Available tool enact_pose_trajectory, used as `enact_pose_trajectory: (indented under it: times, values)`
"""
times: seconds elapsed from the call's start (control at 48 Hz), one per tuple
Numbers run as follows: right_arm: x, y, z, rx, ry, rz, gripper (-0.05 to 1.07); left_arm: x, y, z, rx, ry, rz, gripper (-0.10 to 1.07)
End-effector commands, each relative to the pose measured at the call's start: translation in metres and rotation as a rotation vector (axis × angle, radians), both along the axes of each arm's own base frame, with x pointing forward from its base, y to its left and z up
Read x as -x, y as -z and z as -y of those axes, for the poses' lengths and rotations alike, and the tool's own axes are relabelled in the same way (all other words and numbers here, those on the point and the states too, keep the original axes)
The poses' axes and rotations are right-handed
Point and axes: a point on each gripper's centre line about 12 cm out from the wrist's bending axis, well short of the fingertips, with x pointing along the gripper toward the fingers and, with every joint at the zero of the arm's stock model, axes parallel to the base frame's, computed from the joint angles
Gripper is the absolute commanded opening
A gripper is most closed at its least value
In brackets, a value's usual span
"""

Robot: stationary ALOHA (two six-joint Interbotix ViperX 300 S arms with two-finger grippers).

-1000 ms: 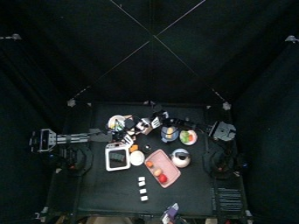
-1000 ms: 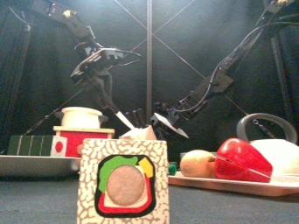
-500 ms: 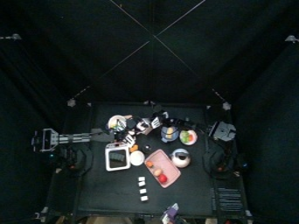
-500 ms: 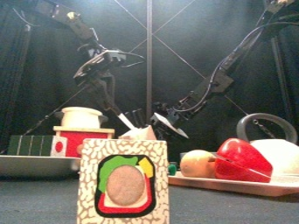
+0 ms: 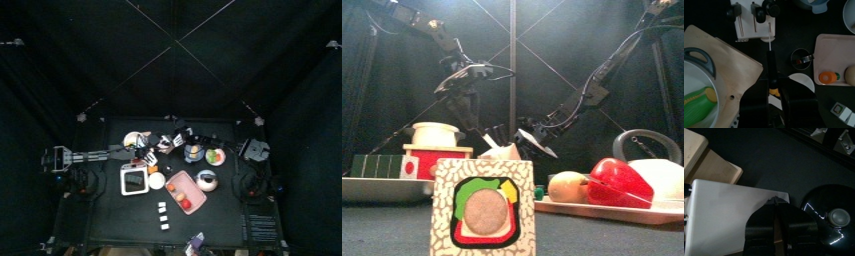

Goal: Put pairing knife back in holder

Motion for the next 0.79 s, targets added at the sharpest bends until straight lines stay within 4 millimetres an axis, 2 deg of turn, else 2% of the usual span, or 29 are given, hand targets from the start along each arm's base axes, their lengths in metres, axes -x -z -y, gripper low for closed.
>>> enact_pose_trajectory:
  times: [0.0,0.333,0.771]
  values:
    - [-0.005,-0.016,0.003,0.022,-0.003,0.035,0.21,-0.005,-0.014,-0.008,-0.017,-0.011,0.036,0.38]
    - [-0.004,-0.015,0.002,0.020,-0.003,0.032,0.21,-0.013,-0.011,-0.014,-0.039,-0.009,0.031,0.41]
    - [-0.006,-0.017,0.001,0.011,-0.018,0.041,0.21,-0.030,-0.006,-0.027,-0.085,-0.006,0.008,0.60]
